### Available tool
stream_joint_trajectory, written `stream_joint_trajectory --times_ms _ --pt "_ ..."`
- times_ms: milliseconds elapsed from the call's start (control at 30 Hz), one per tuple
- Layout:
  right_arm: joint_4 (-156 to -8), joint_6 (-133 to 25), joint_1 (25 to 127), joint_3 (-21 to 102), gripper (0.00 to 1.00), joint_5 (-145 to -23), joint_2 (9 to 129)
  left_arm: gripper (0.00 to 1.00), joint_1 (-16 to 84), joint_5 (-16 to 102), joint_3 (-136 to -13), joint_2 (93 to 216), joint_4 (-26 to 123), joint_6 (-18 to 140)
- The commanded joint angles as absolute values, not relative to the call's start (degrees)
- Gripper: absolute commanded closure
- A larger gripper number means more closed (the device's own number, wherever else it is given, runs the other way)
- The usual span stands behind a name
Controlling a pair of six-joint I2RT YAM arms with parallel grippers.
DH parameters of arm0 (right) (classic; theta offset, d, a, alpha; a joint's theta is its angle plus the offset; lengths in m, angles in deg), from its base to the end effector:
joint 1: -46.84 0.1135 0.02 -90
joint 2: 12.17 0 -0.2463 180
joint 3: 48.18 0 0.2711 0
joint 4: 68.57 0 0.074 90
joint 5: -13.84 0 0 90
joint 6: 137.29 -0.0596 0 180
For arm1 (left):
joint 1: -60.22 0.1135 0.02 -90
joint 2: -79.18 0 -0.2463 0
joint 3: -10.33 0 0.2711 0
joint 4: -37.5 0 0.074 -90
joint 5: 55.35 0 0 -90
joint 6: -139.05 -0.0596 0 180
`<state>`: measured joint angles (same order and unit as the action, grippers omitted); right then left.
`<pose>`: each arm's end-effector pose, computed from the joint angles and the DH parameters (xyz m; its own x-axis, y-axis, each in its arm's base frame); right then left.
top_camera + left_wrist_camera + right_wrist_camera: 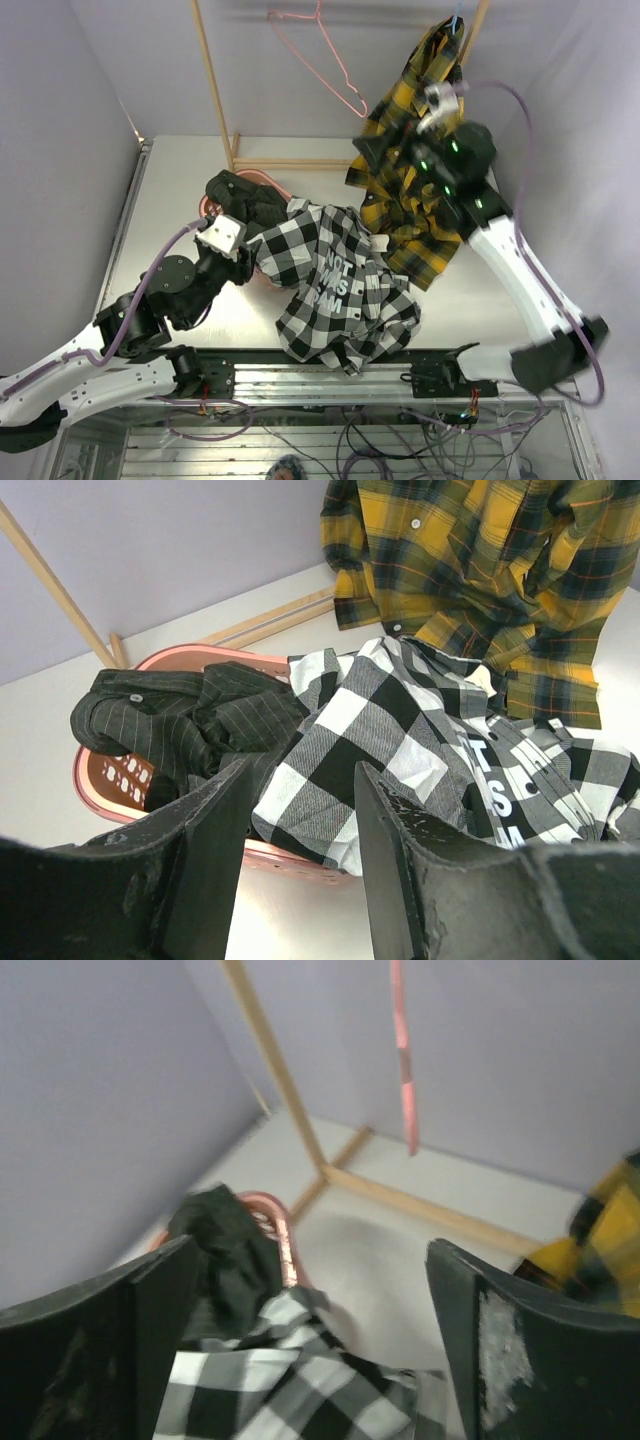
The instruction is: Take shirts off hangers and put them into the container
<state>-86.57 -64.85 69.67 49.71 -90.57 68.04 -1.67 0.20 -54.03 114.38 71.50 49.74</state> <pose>0.3335 0.1565 0.4378 -0.1875 0.2381 -0.9530 -0.5754 0.7597 0.3030 0.1137 -0.1413 0.3772 -0.0453 0.0637 -0.9969 0.4613 0.8865 0.0357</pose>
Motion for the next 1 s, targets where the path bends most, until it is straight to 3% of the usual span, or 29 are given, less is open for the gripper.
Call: stream_joint_trajectory --times_ms 0,100,200,300,633,967 --pt "-71.26 -75.07 69.34 24.54 0.0 -100.74 53.44 0.44 -1.74 0.57 -53.57 112.53 69.67 50.66" --pt "-62.64 -80.72 69.34 10.87 0.0 -106.43 46.66 0.44 -1.58 0.91 -53.06 111.88 69.14 50.8" --pt "-70.5 -81.09 69.61 7.73 0.0 -105.79 46.7 0.44 -1.57 1.07 -53.3 112.31 69.56 50.79" --pt "-82.12 -76.45 70.91 7.39 0.0 -96.55 47.81 0.45 -1.57 1.27 -53.71 113.04 70.21 50.88" --pt "-97.5 -76.01 83.35 2.63 0.0 -69.73 47.16 0.47 -1.24 1.76 -54.07 114.61 70.72 50.74" --pt "-89.55 -80.73 89.82 -7.94 0.0 -63.78 52.29 0.48 -0.89 1.89 -53.71 114.15 70.42 50.61"
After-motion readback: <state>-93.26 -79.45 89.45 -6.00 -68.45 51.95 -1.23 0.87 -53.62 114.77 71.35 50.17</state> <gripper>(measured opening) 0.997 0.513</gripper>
